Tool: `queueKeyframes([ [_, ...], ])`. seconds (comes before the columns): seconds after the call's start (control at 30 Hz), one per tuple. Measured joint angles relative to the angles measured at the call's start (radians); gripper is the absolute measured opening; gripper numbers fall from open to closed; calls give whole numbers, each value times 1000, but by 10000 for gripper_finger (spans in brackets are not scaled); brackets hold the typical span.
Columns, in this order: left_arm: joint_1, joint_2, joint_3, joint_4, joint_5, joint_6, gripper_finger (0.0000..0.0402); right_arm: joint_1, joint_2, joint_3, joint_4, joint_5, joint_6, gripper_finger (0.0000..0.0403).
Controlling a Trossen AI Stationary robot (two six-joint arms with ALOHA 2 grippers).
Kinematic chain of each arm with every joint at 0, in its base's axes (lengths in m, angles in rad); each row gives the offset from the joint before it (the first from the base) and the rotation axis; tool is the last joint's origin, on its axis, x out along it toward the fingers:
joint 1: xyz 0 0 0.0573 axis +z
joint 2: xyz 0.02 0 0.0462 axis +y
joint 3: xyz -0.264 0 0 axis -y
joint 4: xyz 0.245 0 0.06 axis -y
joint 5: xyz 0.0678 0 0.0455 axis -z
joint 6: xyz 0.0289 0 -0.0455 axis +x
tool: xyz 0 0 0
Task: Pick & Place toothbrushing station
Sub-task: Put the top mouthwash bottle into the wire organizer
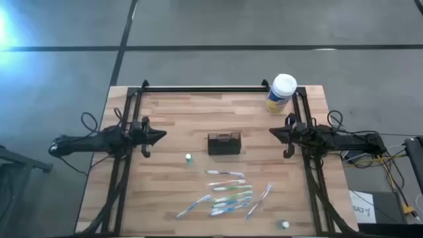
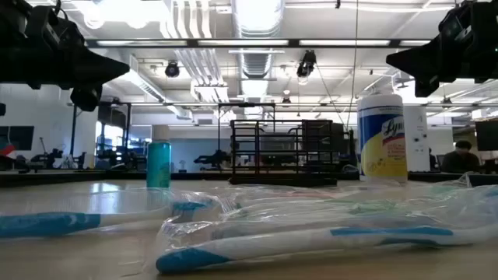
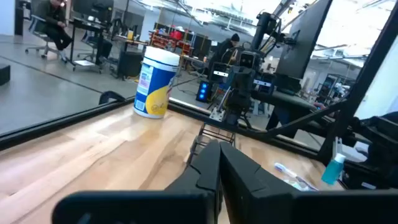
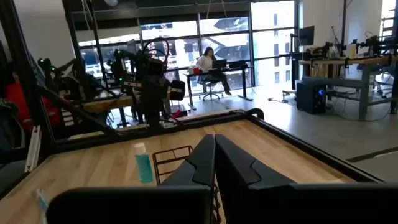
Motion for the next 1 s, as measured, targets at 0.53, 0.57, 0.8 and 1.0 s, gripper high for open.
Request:
queueKeyframes([
  [0.53, 1, 0, 0, 0, -8, -62, 14, 0, 0, 0, 0, -1, 0, 8],
  [0.57, 0, 0, 0, 0, -8, -62, 14, 0, 0, 0, 0, -1, 0, 8],
  [0.8, 0, 0, 0, -4, 35, -86, 14, 0, 0, 0, 0, -1, 20, 8],
  [1.0, 0, 0, 2, -22, 90, -78, 14, 0, 0, 0, 0, -2, 16, 8],
])
